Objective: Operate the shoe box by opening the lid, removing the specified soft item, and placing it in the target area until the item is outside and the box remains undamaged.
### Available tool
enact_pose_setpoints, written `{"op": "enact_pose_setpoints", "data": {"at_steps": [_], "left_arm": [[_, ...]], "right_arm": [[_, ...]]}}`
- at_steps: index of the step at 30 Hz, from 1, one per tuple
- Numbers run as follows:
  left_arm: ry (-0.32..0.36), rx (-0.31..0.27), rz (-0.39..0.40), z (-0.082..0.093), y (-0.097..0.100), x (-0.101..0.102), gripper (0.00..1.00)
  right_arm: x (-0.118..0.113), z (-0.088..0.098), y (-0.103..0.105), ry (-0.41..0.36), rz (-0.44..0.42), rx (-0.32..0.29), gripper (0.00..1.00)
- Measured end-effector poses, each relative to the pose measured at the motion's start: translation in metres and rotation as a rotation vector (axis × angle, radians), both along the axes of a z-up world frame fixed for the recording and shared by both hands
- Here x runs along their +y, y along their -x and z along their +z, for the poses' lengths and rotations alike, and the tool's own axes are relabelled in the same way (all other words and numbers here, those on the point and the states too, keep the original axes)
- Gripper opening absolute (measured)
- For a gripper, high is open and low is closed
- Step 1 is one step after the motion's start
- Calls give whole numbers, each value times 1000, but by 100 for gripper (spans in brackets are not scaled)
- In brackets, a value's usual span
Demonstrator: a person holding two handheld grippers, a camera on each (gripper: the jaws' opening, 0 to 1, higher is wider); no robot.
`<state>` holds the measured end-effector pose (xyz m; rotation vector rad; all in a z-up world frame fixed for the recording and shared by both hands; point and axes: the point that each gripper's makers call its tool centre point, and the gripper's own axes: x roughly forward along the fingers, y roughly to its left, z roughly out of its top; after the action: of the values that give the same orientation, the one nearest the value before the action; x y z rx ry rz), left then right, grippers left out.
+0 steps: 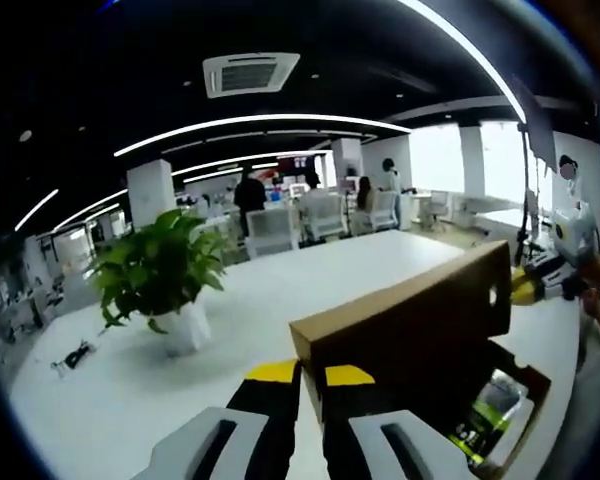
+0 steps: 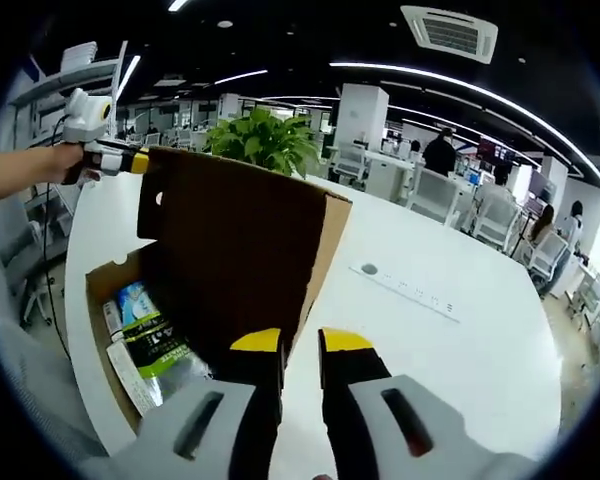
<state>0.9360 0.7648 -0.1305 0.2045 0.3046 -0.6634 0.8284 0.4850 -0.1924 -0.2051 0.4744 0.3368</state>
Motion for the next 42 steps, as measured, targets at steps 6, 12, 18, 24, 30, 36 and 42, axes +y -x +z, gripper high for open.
{"op": "enact_pose_setpoints", "data": {"at_steps": [6, 12, 18, 24, 30, 36, 42], "left_arm": [[2, 0, 1, -2, -7, -1, 7], [1, 2, 7, -4, -10, -3, 7], [1, 7, 13, -6, -14, -1, 7], [14, 1, 13, -5, -11, -3, 11], [7, 20, 42, -18, -6, 3, 17], [-6, 63, 45, -40, 1, 7, 17], [-29, 109, 59, -60, 3, 11, 14]], "right_arm": [[1, -12, 2, -27, -18, 27, 7], [6, -27, -3, -49, -34, 53, 5], [4, -29, -6, -48, -65, 52, 2], [3, -29, -9, -43, -67, 45, 1], [1, -29, -11, -36, -65, 45, 1], [1, -29, -15, -36, -66, 49, 1], [0, -30, -20, -29, -58, 56, 2]]}}
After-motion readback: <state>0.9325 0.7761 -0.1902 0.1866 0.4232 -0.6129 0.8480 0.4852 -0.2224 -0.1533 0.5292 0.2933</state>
